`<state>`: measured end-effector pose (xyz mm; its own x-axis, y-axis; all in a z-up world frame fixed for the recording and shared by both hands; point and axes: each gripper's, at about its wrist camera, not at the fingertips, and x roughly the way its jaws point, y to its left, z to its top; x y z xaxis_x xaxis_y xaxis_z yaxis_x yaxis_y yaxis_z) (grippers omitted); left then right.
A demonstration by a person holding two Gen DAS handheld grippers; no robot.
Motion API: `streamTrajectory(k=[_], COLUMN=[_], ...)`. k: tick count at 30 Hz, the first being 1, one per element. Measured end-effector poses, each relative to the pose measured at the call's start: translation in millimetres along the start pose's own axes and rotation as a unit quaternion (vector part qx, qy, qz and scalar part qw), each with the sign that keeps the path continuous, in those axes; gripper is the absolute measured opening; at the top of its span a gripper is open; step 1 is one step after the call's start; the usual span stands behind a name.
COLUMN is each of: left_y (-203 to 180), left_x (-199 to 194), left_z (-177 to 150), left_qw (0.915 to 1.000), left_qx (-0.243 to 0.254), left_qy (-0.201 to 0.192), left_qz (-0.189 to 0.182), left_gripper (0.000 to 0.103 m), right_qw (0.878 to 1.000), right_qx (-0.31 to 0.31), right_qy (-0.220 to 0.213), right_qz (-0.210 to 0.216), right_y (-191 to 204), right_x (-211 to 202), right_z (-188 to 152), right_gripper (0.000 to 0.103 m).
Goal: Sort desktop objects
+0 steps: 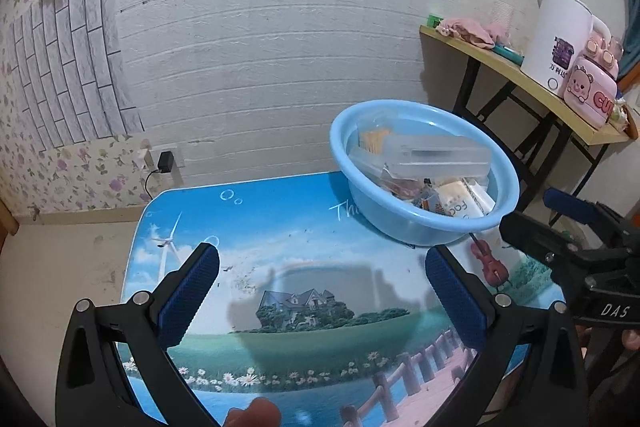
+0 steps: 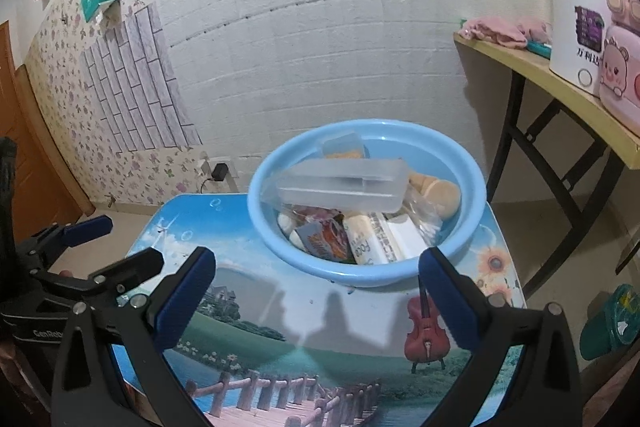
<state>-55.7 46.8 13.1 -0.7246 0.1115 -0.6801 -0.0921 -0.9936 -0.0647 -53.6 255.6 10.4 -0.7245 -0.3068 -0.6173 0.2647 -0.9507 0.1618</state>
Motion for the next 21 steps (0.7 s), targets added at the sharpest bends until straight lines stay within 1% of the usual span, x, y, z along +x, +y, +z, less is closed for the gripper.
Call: streamTrajectory(k=[5, 14, 21], left_y=[-2.7, -0.8, -0.6], left_x=[1.5, -1.6, -1.5], left_z=[-1.9, -1.7, -8.8], left_qw=[1.0, 1.0, 0.9999], left_qx=[0.002, 0.0, -0.001], left_qy=[0.002, 0.001, 0.007], left_qz=[0.007, 0.006, 0.011], left_gripper=[0.103, 0.103, 0.103], right_qw=[1.0, 1.0, 1.0], right_qx=[-0.001, -0.003, -0.006], right_qy=[-0.001, 0.001, 0.002], right_qz=[-0.003, -0.002, 0.002], right_y=[-1.8, -0.7, 4.0], right_x=[0.2, -0.2, -2.8], right_z=[0.2, -0.1, -6.1], right_gripper=[0.103, 0.103, 0.103])
